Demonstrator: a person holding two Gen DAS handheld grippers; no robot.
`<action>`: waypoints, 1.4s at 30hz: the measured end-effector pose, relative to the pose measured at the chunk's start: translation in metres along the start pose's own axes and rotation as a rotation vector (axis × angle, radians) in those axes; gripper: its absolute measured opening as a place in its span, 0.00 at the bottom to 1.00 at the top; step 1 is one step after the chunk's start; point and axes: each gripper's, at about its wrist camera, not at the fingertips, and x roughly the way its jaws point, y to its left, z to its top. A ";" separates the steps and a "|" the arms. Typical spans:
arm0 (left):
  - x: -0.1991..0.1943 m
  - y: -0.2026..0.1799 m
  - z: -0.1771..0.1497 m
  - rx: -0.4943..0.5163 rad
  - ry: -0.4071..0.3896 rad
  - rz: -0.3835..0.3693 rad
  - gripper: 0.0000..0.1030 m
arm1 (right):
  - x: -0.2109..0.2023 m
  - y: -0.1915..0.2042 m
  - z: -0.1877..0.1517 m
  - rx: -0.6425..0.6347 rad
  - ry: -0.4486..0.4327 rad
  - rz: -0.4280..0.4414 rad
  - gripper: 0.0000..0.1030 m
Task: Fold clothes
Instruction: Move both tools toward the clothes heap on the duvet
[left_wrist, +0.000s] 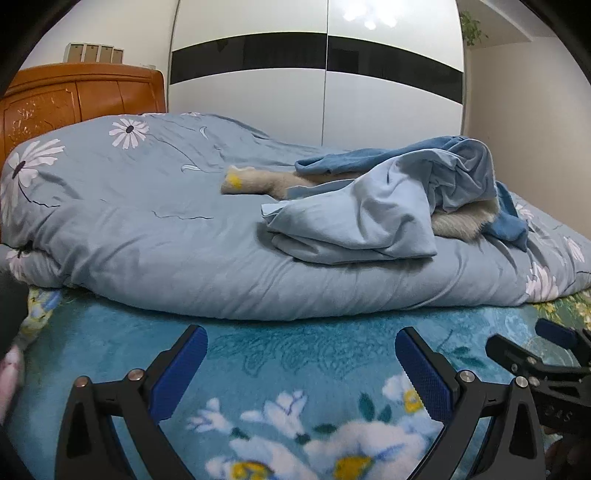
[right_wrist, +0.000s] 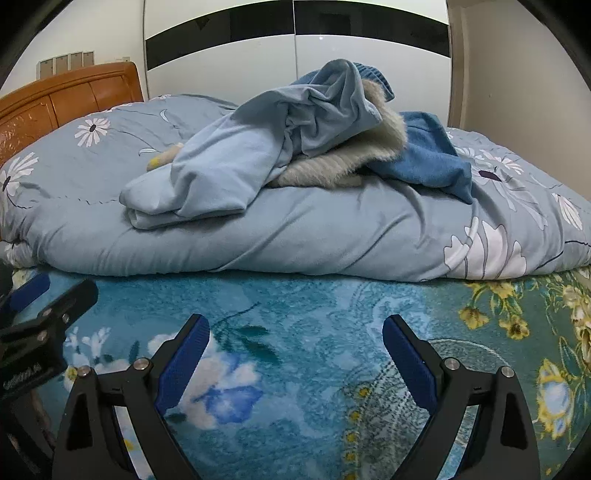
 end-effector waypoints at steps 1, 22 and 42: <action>0.002 0.001 0.000 -0.002 -0.005 -0.002 1.00 | 0.002 -0.001 0.000 0.002 0.006 0.005 0.93; 0.002 0.006 0.012 -0.022 -0.118 0.038 1.00 | 0.006 0.006 0.008 -0.014 -0.044 -0.020 0.93; 0.015 0.003 0.014 -0.016 -0.038 0.020 1.00 | -0.002 -0.001 0.010 0.039 -0.066 0.016 0.93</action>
